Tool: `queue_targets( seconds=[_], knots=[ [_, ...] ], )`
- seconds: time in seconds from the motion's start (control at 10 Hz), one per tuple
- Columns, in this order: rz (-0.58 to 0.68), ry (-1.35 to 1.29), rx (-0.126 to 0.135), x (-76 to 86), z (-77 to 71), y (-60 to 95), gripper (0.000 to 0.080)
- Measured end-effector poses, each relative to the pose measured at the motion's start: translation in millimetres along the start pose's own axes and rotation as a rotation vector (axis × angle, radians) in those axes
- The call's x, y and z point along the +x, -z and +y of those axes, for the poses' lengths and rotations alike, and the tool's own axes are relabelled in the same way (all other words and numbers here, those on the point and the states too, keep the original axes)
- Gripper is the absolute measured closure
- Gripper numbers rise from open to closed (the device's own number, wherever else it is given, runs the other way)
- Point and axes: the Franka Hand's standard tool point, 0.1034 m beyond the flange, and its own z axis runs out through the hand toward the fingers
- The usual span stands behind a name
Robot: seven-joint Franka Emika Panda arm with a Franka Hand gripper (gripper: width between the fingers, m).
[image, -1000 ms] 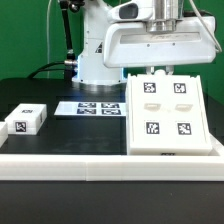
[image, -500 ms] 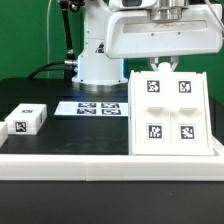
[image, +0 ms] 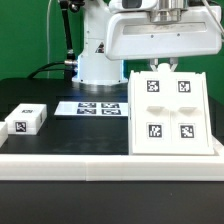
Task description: Assemble cabinet
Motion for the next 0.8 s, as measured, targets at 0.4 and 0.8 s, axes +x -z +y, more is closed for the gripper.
queue_targets(
  seconds=[0.4, 0.8],
  knots=[
    [-0.027, 0.002, 0.006, 16.7, -0.8, 13.1, 0.0795],
    [-0.034, 0.006, 0.005, 12.4, 0.2, 9.6, 0.0795]
  ],
)
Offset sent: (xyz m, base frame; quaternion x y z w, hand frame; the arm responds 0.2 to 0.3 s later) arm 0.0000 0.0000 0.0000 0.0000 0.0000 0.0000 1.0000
